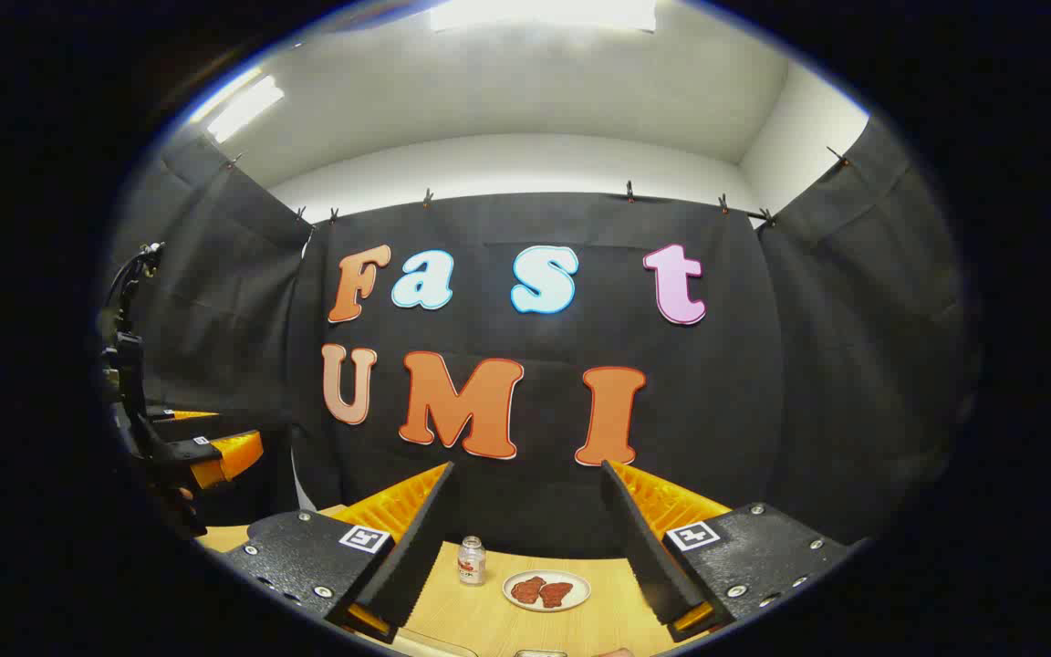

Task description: Close the left gripper, press the button to open the rice cooker; take a wooden spoon from the chopstick holder with the right hand, scoop a spoonful of rice and pour it into the rice cooker, then put the wooden spoon back into the chopstick holder.

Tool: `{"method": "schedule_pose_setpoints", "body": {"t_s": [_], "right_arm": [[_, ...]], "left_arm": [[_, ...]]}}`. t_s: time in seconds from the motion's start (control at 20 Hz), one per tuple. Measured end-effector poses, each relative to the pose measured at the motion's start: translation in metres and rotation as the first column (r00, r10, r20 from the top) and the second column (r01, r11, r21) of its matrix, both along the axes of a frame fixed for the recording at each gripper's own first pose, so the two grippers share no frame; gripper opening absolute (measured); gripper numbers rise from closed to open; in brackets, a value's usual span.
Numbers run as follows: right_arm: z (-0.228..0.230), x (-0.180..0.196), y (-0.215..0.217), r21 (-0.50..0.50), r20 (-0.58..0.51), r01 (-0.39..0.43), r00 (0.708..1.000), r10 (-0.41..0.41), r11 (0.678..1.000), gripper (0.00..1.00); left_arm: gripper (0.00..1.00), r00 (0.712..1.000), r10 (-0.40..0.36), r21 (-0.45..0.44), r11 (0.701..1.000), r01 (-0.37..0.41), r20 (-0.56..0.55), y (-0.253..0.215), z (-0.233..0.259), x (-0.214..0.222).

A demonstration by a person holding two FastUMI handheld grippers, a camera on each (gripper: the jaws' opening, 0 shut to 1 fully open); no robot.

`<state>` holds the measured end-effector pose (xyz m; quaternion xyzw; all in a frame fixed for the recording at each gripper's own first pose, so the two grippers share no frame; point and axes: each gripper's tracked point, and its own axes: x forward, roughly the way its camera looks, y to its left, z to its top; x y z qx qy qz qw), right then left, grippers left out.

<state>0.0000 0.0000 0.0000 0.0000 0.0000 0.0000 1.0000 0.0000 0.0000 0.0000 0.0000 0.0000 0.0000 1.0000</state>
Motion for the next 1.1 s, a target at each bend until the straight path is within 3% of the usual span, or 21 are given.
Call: {"method": "schedule_pose_setpoints", "body": {"t_s": [0.4,0.45,0.5,0.55,0.7,0.85,1.1], "right_arm": [[0.009,-0.006,0.003,0.039,0.028,0.005,1.0,-0.006,0.999,0.93],[0.009,-0.006,-0.004,0.026,0.029,0.035,0.999,-0.036,0.999,0.96],[0.01,-0.007,-0.009,0.002,0.043,0.053,0.998,-0.054,0.999,0.9],[0.01,-0.007,-0.006,-0.038,0.05,0.055,0.997,-0.053,0.998,0.93],[0.0,-0.008,-0.006,-0.114,0.025,0.063,0.998,-0.061,0.991,0.89],[-0.016,-0.008,-0.007,-0.068,-0.027,0.068,0.997,-0.07,0.995,0.92],[-0.044,-0.007,-0.026,-0.077,-0.104,0.105,0.988,-0.113,0.991,0.97]], "left_arm": [[0.98,1.0,-0.004,0.003,1.0,0.004,-0.006,-0.001,-0.003,0.002],[0.98,1.0,-0.002,0.004,1.0,0.002,-0.006,-0.001,-0.004,0.002],[0.98,1.0,-0.003,0.004,1.0,0.003,-0.008,-0.001,-0.004,0.001],[0.98,1.0,-0.003,0.004,1.0,0.004,-0.01,-0.001,-0.004,0.002],[0.98,1.0,0.001,-0.004,1.0,-0.001,-0.031,0.0,-0.008,0.002],[0.98,0.997,0.019,-0.01,1.0,-0.02,-0.071,0.005,-0.015,0.005],[0.98,0.987,0.034,-0.031,0.999,-0.039,-0.156,0.025,-0.04,0.019]]}}
